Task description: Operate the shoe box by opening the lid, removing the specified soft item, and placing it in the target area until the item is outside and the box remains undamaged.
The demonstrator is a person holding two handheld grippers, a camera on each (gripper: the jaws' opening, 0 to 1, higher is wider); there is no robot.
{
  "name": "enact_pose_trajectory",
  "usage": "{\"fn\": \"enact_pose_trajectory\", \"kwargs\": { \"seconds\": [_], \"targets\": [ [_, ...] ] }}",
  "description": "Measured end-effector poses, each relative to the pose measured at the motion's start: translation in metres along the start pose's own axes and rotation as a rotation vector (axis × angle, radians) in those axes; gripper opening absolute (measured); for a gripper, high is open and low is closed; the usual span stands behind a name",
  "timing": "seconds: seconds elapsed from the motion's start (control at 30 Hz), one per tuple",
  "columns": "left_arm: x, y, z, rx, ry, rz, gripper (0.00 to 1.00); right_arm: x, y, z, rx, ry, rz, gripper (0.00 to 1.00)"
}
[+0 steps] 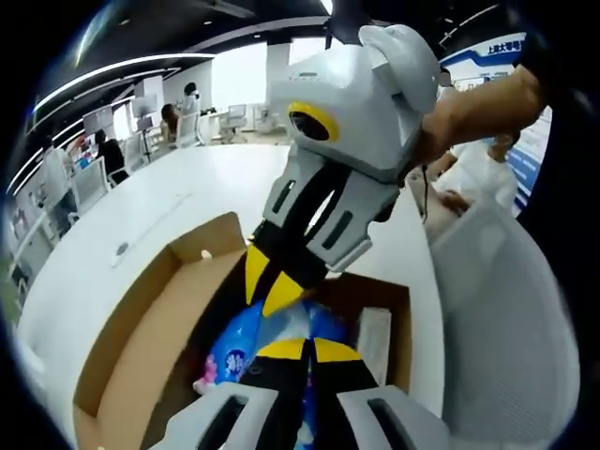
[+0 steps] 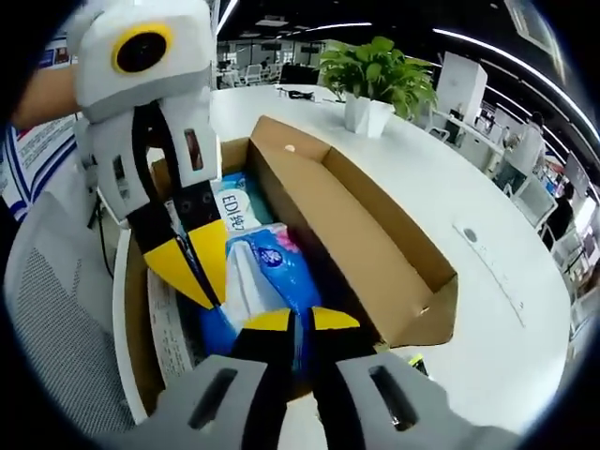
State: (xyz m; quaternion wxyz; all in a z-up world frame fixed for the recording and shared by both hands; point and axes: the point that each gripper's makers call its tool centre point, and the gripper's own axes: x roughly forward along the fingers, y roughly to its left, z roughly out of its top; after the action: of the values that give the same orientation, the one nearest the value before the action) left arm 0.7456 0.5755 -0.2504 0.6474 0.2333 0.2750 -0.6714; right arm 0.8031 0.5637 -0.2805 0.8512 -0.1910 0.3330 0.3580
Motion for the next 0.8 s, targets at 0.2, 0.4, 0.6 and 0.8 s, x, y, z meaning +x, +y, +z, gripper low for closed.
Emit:
{"fn": "enact_pose_trajectory", "kwargs": {
  "seconds": [0.2,0.4,0.6,0.8],
  "targets": [
    [-0.004,0.002,0.003,-0.008,-0.020,0.011,0.00,-0.005,-0.003,0.007,0.008,-0.016,-0.016,0.00],
    [-0.009,0.002,0.007,-0.007,-0.038,0.018,0.00,-0.011,-0.003,0.014,0.005,-0.035,-0.019,0.00],
    [-0.021,0.004,0.011,-0.002,-0.050,0.042,0.00,-0.017,0.001,0.027,-0.006,-0.059,-0.011,0.00],
    [-0.036,0.002,0.019,0.009,-0.062,0.065,0.00,-0.022,0.001,0.039,-0.021,-0.084,-0.005,0.00]
  ]
}}
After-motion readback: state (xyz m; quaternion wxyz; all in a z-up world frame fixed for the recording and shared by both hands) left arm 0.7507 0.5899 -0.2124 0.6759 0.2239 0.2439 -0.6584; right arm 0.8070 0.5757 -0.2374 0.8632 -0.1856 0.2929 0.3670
